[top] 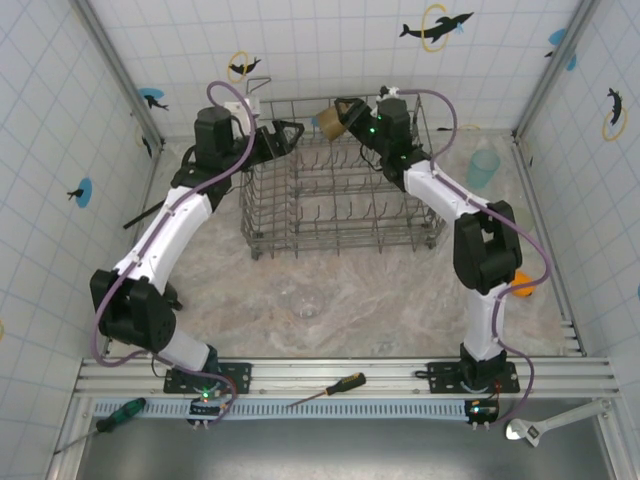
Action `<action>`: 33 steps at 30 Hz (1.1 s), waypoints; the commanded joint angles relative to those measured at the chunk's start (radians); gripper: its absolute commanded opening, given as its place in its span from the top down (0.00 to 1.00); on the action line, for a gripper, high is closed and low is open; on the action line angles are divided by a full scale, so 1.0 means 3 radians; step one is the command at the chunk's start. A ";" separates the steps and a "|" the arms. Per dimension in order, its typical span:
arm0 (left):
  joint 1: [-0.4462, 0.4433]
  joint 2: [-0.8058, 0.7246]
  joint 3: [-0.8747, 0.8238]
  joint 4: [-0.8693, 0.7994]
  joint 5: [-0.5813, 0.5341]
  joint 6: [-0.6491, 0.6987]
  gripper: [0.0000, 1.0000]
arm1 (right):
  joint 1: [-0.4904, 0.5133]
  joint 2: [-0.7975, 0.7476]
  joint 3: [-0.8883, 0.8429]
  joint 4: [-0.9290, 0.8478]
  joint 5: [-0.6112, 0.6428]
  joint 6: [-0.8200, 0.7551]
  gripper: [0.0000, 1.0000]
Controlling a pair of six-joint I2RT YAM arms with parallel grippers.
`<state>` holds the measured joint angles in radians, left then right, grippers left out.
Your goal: Load the cups into the dish rack
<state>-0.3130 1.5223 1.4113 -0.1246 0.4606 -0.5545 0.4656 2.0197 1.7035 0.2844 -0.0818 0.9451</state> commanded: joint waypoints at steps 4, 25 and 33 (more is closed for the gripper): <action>0.0021 -0.0375 -0.0271 -0.0409 -0.0359 0.0344 0.03 | 0.0152 0.0317 0.0636 -0.0666 0.0426 -0.0805 0.57; 0.0023 -0.0907 -0.0646 -0.0850 -0.0768 0.0524 0.03 | 0.0330 0.0763 0.1223 -0.1125 0.1164 -0.1616 0.58; 0.0021 -0.0932 -0.0748 -0.0876 -0.0799 0.0495 0.03 | 0.0330 0.0876 0.1322 -0.1127 0.1217 -0.1754 0.57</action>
<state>-0.3130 1.2617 1.2034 -0.3656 0.2405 -0.4183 0.5571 2.2517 2.0483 -0.0605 0.2508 0.4507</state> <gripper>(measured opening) 0.974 0.632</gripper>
